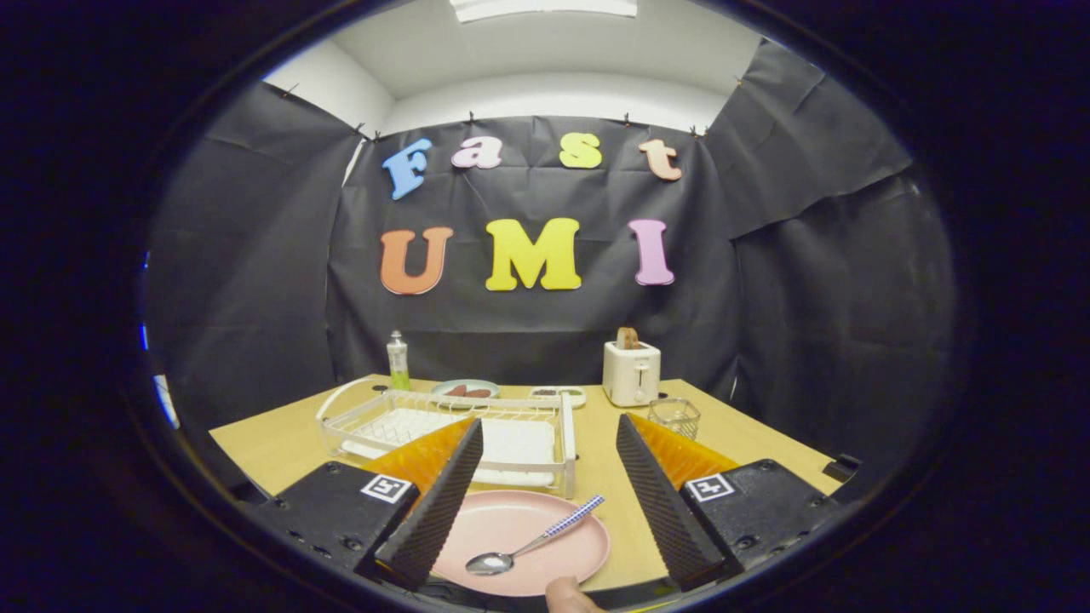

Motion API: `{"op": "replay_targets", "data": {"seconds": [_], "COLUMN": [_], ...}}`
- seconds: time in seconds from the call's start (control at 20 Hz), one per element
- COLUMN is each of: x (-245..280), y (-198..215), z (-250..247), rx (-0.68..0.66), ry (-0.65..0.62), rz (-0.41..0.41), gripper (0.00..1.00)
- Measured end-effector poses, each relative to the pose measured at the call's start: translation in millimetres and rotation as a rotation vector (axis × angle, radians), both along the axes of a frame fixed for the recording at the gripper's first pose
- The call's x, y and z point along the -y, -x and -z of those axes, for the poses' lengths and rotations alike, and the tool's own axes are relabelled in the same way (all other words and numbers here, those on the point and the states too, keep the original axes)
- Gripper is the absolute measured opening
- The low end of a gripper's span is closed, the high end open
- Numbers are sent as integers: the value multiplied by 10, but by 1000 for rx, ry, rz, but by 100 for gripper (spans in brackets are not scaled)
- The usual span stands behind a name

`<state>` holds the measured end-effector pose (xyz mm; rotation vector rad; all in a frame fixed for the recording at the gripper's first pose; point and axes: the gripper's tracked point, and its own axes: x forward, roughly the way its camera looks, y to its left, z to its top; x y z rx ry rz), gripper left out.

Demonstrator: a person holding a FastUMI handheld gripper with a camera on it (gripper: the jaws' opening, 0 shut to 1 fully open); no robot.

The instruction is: Take the plate from the dish rack, then take the spoon from the basket and place it into the plate.

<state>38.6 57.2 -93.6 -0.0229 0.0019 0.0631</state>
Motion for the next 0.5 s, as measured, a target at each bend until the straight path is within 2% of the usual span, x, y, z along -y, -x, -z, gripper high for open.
{"op": "replay_targets", "data": {"seconds": [0.2,0.5], "x": [129,161], "y": [316,692], "z": [-318,-555], "rx": [30,39], "ry": [16,-23], "rz": [12,-37], "gripper": [100,100]}}
